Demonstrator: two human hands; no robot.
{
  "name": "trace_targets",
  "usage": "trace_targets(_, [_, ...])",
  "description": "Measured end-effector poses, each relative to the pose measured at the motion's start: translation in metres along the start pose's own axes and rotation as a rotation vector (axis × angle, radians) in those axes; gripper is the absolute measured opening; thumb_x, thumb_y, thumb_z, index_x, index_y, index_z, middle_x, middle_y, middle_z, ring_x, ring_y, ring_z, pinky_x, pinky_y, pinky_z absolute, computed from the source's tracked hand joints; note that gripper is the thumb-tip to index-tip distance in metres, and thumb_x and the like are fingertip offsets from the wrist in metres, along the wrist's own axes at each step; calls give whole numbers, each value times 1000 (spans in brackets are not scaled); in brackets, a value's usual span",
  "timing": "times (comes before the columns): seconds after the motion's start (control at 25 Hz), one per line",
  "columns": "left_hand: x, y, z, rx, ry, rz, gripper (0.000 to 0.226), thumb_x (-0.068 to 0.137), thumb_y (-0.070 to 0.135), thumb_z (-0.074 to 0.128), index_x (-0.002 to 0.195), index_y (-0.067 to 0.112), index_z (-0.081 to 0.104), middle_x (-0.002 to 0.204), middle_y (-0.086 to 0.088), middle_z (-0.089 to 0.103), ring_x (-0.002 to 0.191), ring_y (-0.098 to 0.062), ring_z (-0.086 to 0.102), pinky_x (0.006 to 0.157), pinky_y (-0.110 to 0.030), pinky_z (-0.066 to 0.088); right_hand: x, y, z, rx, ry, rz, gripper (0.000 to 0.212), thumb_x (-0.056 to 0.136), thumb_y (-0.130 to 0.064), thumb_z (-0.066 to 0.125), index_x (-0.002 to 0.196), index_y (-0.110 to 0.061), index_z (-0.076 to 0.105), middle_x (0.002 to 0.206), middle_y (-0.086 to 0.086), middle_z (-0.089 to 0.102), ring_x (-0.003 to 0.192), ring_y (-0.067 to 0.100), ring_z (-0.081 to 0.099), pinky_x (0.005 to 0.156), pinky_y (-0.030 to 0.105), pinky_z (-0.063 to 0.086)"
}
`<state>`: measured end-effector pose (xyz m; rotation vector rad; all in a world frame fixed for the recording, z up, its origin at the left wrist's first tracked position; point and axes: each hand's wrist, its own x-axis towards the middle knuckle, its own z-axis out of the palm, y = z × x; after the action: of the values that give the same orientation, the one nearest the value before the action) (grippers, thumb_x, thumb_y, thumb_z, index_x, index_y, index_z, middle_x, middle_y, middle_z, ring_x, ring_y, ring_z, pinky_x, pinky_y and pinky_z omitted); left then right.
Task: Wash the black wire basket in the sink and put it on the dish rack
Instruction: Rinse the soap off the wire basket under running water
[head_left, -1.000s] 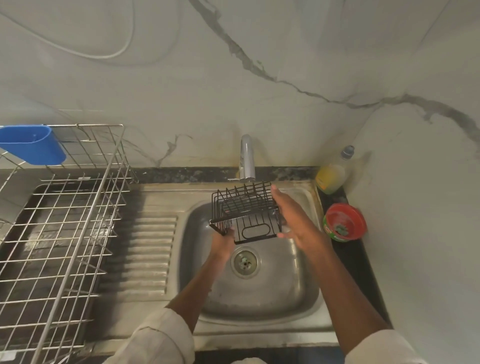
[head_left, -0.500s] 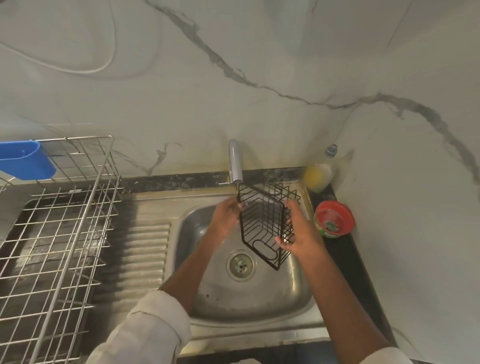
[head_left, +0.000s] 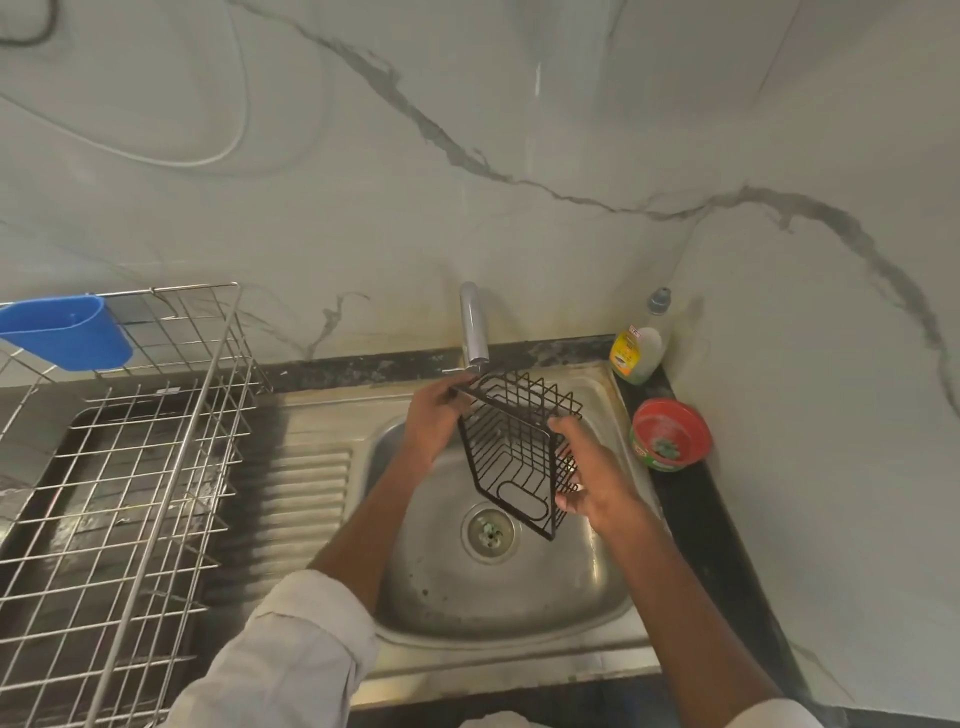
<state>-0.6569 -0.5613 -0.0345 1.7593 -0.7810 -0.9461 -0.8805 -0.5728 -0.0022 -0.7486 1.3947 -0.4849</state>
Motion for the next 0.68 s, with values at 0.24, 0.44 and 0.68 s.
trace_targets(0.24, [-39, -9, -28, 4, -9, 21, 50, 103, -9, 54, 143, 20, 60, 122, -11, 72, 102, -27, 73, 80, -37, 64, 22, -9, 19, -119, -62, -80, 87, 55, -83, 74, 125, -31, 66, 127, 2, 65, 116, 28, 58, 80, 41, 59])
trace_targets(0.44, [-82, -14, -46, 53, 34, 56, 86, 91, -10, 68, 159, 31, 36, 129, 9, 62, 95, -26, 75, 79, -52, 67, 47, -23, 40, -74, -230, -63, 81, 58, -72, 85, 118, -18, 71, 119, 13, 72, 107, 28, 64, 82, 39, 54])
trace_targets(0.68, [-116, -8, -57, 205, 87, 49, 88, 76, 10, 92, 141, 20, 34, 124, 2, 63, 117, -13, 66, 98, -35, 59, 78, -38, 80, -112, -419, 0, 76, 79, -76, 65, 133, -22, 64, 128, 8, 71, 122, 28, 62, 83, 43, 48])
